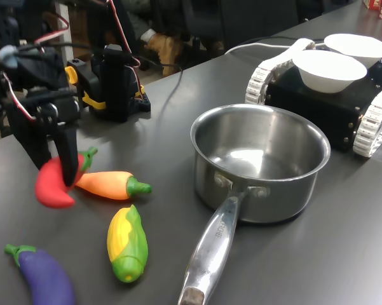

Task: Pick up the chilli and place them in the pan

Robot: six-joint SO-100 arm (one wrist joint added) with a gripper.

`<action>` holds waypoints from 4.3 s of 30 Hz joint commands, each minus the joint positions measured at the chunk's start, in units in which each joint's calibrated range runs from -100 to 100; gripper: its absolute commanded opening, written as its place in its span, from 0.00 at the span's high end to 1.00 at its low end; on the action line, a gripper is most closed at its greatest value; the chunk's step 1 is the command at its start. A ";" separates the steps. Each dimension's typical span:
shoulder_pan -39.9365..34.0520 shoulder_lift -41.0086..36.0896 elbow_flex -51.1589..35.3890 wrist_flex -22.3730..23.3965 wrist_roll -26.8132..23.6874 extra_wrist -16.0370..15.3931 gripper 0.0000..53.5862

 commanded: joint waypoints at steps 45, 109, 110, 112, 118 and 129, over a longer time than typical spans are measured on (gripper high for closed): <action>-12.57 -49.44 26.51 -26.28 -34.48 -6.58 1.00; -69.56 -61.84 65.76 -42.23 -44.44 19.47 1.00; -70.14 -61.92 66.49 -42.49 -44.49 19.47 1.00; -70.71 -62.00 68.04 -43.09 -44.64 19.56 1.00; -71.74 -62.60 70.58 -43.94 -44.64 19.56 1.00; -73.46 -63.44 73.67 -44.28 -45.03 19.56 1.00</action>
